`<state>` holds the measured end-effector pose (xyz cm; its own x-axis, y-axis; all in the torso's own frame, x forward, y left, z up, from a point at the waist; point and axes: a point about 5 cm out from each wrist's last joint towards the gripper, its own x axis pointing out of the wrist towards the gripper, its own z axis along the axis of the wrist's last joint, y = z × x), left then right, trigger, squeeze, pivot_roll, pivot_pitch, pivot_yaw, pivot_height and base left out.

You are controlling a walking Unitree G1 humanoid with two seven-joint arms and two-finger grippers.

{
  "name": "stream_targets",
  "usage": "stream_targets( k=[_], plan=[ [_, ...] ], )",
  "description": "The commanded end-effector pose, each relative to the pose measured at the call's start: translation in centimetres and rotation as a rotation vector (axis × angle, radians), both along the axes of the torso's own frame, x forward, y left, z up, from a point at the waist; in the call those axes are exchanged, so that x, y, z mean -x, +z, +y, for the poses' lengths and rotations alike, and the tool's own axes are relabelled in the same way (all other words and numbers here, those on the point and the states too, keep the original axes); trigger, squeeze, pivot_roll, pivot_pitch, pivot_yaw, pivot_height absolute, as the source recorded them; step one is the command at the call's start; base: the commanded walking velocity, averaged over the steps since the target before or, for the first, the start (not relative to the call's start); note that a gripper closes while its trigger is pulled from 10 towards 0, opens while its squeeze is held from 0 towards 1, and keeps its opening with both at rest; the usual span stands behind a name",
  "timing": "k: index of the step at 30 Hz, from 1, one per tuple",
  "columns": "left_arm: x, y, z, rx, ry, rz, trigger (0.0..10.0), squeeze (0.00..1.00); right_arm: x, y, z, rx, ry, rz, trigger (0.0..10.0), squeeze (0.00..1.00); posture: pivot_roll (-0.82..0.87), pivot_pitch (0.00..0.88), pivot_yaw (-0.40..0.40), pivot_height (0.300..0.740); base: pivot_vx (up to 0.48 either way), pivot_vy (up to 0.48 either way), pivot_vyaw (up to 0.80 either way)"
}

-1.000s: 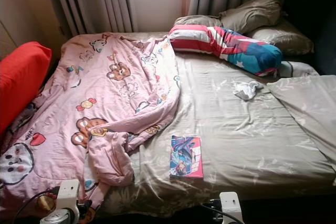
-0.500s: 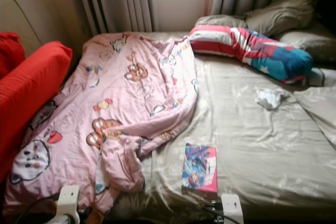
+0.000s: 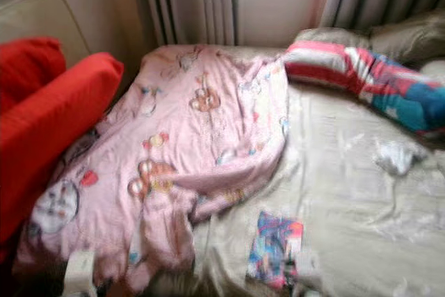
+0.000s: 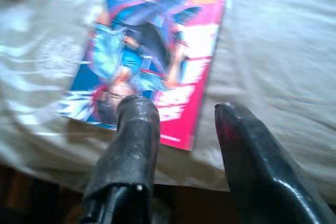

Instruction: Clean up the room

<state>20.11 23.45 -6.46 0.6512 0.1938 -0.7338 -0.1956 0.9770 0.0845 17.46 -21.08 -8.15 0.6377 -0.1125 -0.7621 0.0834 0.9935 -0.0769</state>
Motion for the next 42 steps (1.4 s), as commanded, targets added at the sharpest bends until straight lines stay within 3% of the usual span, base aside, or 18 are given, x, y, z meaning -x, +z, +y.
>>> stream_targets(
  k=[1, 3, 5, 7, 9, 13, 22, 27, 37, 42],
  plan=[
    [0.3, 0.0, 0.4, -0.003, 0.024, -0.010, 10.0, 0.00, 0.8, -0.3, -0.2, -0.007, -0.032, 0.018, 10.0, 0.00, -0.08, 0.000, 0.022, 0.733, 0.000, 0.000, 0.00],
    [0.2, 0.1, 0.4, -0.008, 0.044, -0.049, 10.0, 0.00, 0.7, -0.1, -0.3, -0.007, -0.051, -0.026, 10.0, 0.00, -0.08, 0.000, 0.019, 0.733, 0.000, 0.000, 0.00],
    [0.1, 0.4, 0.4, -0.013, 0.052, -0.092, 10.0, 0.00, -1.6, 1.2, -0.6, 0.010, -0.031, -0.128, 10.0, 0.00, -0.08, 0.000, 0.015, 0.733, 0.000, 0.000, 0.00],
    [-1.1, 1.4, 1.0, -0.021, 0.048, -0.169, 10.0, 0.00, -5.2, 3.7, -1.1, 0.035, -0.005, -0.265, 10.0, 0.00, -0.08, 0.000, 0.013, 0.733, 0.000, 0.000, 0.00],
    [-3.2, 3.3, 1.1, -0.035, 0.021, -0.309, 10.0, 0.00, -7.0, 5.3, -1.4, 0.054, 0.010, -0.373, 10.0, 0.00, -0.08, 0.000, 0.012, 0.733, 0.000, 0.000, 0.00],
    [-4.5, 4.8, 0.5, -0.019, -0.006, -0.439, 10.0, 0.00, -7.6, 6.4, -1.6, 0.069, 0.011, -0.471, 10.0, 0.00, -0.09, 0.007, 0.012, 0.733, 0.000, 0.000, 0.00],
    [-4.4, 5.6, 0.7, -0.046, -0.023, -0.529, 10.0, 0.00, -7.5, 6.9, -1.2, 0.086, 0.038, -0.547, 10.0, 0.00, -0.09, 0.022, 0.010, 0.733, 0.000, 0.000, 0.00],
    [-4.0, 6.6, 1.0, -0.052, -0.036, -0.618, 10.0, 0.00, -7.5, 8.0, -0.7, 0.045, 0.049, -0.671, 10.0, 0.00, -0.09, 0.024, 0.007, 0.733, 0.000, 0.000, 0.00],
    [-4.2, 6.5, 0.3, -0.045, -0.075, -0.604, 10.0, 0.00, -7.8, 8.5, 0.1, 0.044, 0.111, -0.691, 10.0, 0.00, -0.09, 0.022, 0.004, 0.733, 0.000, 0.000, 0.00],
    [-4.0, 6.2, -0.1, -0.035, -0.084, -0.588, 10.0, 0.00, -7.7, 7.8, -0.1, 0.044, 0.113, -0.621, 10.0, 0.00, -0.09, 0.013, 0.007, 0.733, 0.000, 0.000, 0.00]
  ],
)
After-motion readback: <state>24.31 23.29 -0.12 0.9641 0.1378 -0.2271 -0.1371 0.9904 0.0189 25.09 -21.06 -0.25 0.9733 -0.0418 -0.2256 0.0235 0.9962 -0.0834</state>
